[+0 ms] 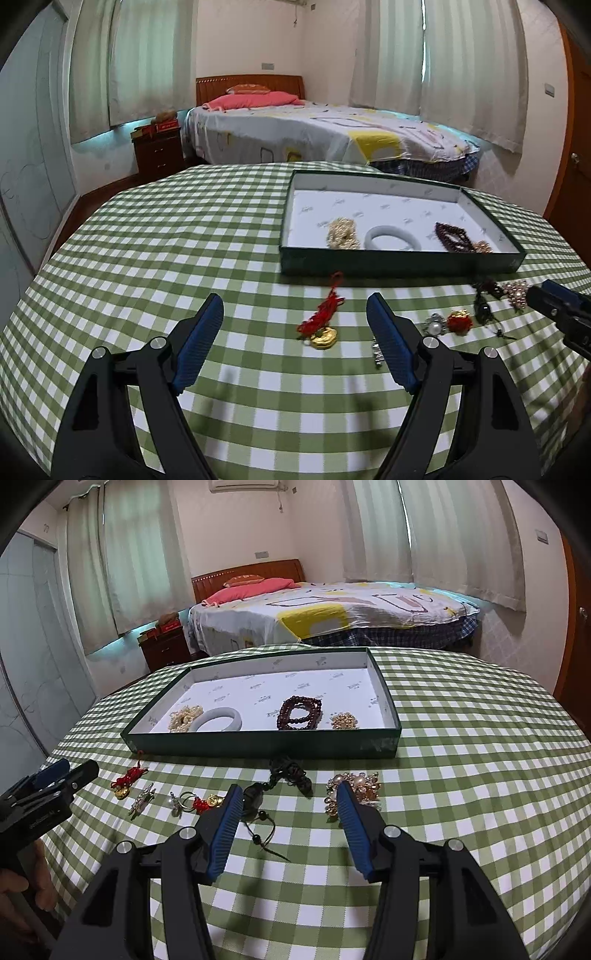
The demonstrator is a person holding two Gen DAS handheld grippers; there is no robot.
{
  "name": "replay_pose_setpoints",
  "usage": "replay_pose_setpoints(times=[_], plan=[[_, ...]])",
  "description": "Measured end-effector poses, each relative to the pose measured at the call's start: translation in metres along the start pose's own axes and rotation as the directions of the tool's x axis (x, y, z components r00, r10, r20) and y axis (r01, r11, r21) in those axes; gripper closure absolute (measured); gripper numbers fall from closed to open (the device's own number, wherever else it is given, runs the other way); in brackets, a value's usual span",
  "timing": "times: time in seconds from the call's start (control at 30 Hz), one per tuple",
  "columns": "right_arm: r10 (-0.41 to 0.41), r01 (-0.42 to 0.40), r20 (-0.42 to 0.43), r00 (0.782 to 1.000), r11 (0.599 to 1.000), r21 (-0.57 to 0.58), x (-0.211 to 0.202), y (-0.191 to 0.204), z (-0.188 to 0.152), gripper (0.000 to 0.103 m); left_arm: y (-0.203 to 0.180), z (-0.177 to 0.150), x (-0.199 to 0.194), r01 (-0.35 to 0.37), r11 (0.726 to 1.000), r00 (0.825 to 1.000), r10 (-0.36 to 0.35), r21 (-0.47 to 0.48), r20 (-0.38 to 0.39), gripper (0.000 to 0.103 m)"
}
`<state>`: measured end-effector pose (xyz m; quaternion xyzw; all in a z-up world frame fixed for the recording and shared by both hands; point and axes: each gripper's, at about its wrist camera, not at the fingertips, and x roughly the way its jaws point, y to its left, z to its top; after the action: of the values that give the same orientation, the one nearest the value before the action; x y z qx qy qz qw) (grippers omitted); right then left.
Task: Organize jewelry
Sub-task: 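Withdraw both tools from the box toward the remaining jewelry, then grasp the red tassel charm with the left tool while the right tool grasps the black beaded pendant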
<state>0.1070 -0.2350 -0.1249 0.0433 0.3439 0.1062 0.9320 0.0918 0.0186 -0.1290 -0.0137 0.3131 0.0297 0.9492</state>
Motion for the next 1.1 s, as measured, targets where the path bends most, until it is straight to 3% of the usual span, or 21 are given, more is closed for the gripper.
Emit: replay_pose_setpoints(times=[0.3,0.4,0.67,0.83,0.93,1.0,1.1], plan=[[0.005,-0.005,-0.019,1.0,1.0,-0.001,0.007,0.003,-0.005,0.051,0.003,-0.001,0.027,0.014,1.0,0.995,-0.016,-0.016,-0.101,0.027],[0.006,-0.006,-0.024,1.0,1.0,0.0,0.009,0.003,-0.006,0.051,-0.001,0.001,0.035,0.021,1.0,0.992,-0.021,-0.003,-0.127,0.035],[0.013,-0.012,-0.039,0.999,1.0,0.01,0.015,0.0,-0.008,0.051,-0.003,0.009,0.051,0.03,1.0,0.983,-0.031,-0.01,-0.178,0.038],[0.013,-0.012,-0.04,0.999,1.0,0.017,0.016,-0.002,-0.008,0.051,-0.006,0.008,0.064,0.045,0.999,0.97,-0.046,-0.007,-0.239,0.054],[0.013,-0.012,-0.042,0.999,1.0,0.019,0.017,-0.003,-0.007,0.051,-0.009,0.007,0.063,0.048,0.999,0.971,-0.045,0.004,-0.236,0.065],[0.013,-0.012,-0.045,0.999,1.0,0.019,0.017,-0.002,-0.008,0.051,-0.012,0.007,0.064,0.047,0.999,0.972,-0.042,0.016,-0.232,0.083],[0.013,-0.012,-0.05,0.999,1.0,0.017,0.018,-0.002,-0.009,0.051,-0.012,0.006,0.063,0.059,0.998,0.972,-0.054,0.018,-0.228,0.091]])
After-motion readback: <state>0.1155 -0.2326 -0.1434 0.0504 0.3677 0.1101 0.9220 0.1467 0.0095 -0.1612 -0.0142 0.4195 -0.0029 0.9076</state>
